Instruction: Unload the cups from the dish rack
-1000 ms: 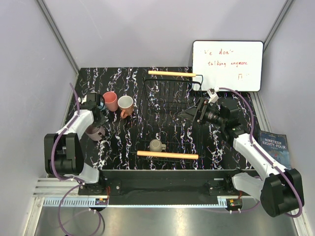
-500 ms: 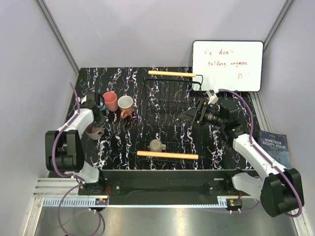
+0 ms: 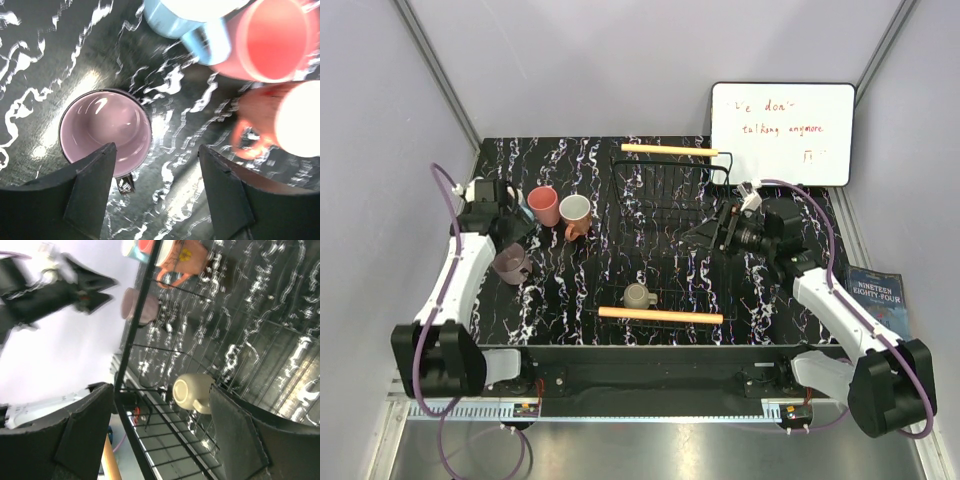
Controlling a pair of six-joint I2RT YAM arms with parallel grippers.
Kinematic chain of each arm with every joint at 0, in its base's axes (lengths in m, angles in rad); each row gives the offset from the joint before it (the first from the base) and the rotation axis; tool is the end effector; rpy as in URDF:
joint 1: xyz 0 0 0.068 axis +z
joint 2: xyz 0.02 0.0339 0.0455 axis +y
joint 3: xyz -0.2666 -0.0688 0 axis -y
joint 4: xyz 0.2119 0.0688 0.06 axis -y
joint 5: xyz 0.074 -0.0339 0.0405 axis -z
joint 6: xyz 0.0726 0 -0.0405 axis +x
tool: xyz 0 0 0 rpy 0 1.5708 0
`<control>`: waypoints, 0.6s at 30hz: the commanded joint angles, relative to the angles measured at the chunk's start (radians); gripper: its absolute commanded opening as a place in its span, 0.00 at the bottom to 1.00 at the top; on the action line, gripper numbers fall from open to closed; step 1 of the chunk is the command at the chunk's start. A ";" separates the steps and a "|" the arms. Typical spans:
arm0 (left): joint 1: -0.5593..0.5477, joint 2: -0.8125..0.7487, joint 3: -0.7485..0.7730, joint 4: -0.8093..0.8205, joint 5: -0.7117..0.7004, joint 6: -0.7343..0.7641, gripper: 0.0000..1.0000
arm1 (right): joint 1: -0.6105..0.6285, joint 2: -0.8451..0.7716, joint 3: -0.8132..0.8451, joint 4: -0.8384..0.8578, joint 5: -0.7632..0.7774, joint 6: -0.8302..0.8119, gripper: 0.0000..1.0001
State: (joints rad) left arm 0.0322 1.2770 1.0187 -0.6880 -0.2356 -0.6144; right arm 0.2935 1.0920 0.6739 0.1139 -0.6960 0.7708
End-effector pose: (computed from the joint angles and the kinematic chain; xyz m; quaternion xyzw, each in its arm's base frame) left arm 0.2469 0.0249 0.2553 -0.3345 0.8846 0.0196 0.3243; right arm 0.2153 0.1137 0.2801 -0.0170 0.7840 0.5192 0.3399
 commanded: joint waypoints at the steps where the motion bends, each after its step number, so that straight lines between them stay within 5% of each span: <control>1: -0.056 -0.103 0.099 -0.051 -0.010 -0.025 0.73 | 0.019 0.058 0.198 -0.251 0.067 -0.125 0.84; 11: -0.349 -0.180 0.216 -0.091 -0.126 -0.076 0.76 | 0.340 0.391 0.665 -0.853 0.542 -0.361 0.83; 15: -0.429 -0.206 0.187 -0.071 -0.177 -0.088 0.76 | 0.476 0.551 0.860 -1.156 0.859 -0.435 0.81; 18: -0.463 -0.220 0.161 -0.051 -0.179 -0.093 0.76 | 0.500 0.595 0.938 -1.221 0.896 -0.458 0.81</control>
State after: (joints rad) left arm -0.3901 1.0943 1.1961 -0.7761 -0.3573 -0.6872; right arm 0.7486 1.6466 1.5154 -0.8440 -0.0223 0.3981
